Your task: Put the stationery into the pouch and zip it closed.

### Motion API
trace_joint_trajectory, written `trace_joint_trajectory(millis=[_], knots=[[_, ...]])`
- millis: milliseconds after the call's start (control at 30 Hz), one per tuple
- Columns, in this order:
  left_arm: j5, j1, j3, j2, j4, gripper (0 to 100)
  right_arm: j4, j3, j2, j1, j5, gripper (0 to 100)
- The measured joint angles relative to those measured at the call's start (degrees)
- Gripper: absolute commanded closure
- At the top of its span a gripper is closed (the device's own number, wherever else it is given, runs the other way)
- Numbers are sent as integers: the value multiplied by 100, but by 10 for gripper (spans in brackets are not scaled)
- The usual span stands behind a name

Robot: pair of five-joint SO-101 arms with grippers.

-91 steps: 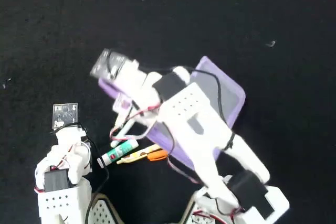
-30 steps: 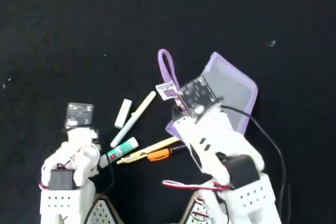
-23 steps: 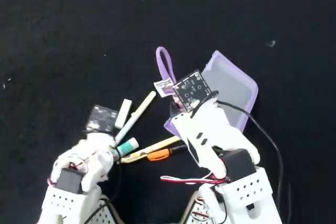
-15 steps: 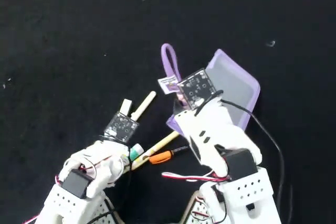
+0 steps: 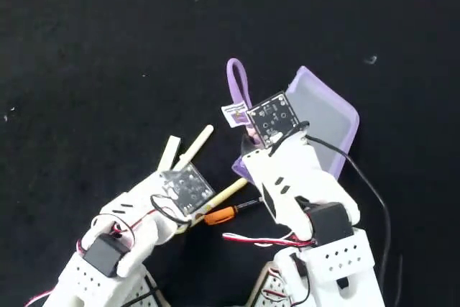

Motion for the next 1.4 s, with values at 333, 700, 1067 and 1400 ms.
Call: trace_joint_trajectory(millis=[333,700,1067,1400], knots=[[1749,299,422,18,-1855,705,0,0,0,0,0,988],[1688,202,448,18,-2180,705,0,0,0,0,0,987],[1398,-185,448,18,-2110,702,0,0,0,0,0,987],[1231,-185,475,1178,-2901,703,0,0,0,0,0,987]])
